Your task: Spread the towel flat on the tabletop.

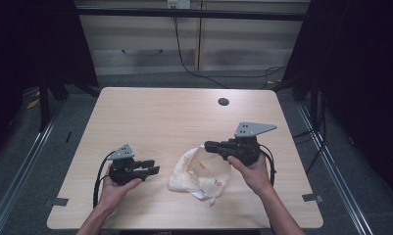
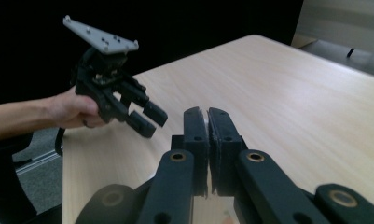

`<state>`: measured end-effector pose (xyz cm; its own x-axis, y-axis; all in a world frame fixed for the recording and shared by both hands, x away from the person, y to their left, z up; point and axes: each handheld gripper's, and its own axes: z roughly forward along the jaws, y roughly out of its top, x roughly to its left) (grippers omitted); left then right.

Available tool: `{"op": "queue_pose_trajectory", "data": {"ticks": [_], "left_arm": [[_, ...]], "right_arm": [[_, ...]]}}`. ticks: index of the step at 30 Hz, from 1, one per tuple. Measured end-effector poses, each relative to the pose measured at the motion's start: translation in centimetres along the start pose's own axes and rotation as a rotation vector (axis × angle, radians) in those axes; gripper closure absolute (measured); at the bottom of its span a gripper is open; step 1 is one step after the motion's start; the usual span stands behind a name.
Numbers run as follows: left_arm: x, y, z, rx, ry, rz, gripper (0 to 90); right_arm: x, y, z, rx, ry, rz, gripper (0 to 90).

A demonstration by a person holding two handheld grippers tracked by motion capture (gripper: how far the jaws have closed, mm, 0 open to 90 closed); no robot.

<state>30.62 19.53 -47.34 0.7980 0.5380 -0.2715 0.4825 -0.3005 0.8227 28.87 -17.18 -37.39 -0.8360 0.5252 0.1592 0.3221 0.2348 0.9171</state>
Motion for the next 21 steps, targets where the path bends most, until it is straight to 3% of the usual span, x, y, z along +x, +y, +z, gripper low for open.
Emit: {"op": "queue_pose_trajectory", "data": {"ticks": [5, 9, 13, 15, 21], "left_arm": [[-0.4, 0.2, 0.1, 0.0, 0.0, 0.015, 60.4], [-1.1, 0.6, 0.4, -0.009, -0.011, 0.021, 58.4], [-1.9, 1.0, 1.7, 0.022, -0.041, 0.031, 50.4], [-2.2, 0.8, 3.2, 0.077, -0.047, 0.036, 46.2], [-2.3, -0.1, 4.8, 0.152, -0.044, 0.05, 41.8]], "right_arm": [[0.1, 2.5, -0.8, -0.045, -0.028, -0.026, 86.7], [-0.5, 2.5, -0.9, -0.044, -0.053, -0.015, 86.7], [-2.0, 1.3, -0.7, -0.029, -0.087, 0.03, 86.7], [-2.9, 0.4, -0.7, -0.025, -0.1, 0.061, 86.7], [-3.5, -0.1, -1.1, -0.021, -0.11, 0.073, 86.7]]}}
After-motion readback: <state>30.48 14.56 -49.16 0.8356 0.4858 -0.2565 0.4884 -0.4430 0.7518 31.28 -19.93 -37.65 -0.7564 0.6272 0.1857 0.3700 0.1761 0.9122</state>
